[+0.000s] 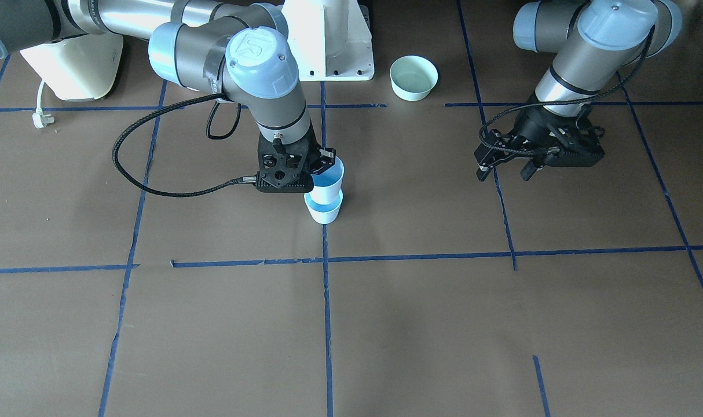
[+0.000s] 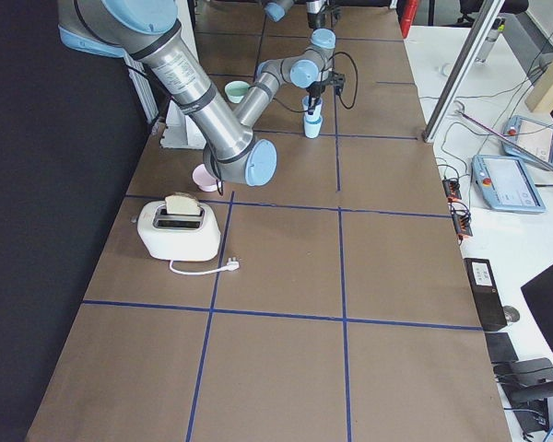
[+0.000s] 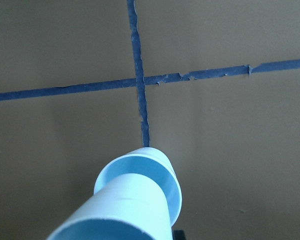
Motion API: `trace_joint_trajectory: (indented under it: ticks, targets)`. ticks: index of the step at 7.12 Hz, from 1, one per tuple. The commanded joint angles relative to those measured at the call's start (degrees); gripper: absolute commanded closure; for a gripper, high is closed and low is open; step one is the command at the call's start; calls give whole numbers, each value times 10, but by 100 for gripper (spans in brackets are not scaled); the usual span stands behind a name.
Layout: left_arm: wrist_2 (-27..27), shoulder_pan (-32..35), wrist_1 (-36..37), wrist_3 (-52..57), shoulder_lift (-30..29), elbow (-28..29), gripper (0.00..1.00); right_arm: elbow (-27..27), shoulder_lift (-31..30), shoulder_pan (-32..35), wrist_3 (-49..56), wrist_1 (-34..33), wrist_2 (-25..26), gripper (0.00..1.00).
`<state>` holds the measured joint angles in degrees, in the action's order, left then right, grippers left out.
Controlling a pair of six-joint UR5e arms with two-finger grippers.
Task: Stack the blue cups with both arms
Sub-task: 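Lower the held cup into the centered cup and open the right gripper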
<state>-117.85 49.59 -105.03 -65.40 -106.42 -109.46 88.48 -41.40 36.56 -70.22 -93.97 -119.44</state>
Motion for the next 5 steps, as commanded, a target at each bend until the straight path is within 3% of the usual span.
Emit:
trace_joint_trajectory:
  ticks: [1, 3, 4, 5]
  targets:
    - [0, 1, 0, -1, 0, -4, 0, -7, 1, -1, 0, 0, 0, 100]
    - [0, 0, 0, -3, -1, -4, 0, -16, 1, -1, 0, 0, 0, 100]
    - [1, 1, 0, -3, -1, -5, 0, -16, 1, 0, 1, 0, 0, 87]
    - [2, 0, 0, -3, -1, -5, 0, -16, 1, -1, -1, -1, 1, 1]
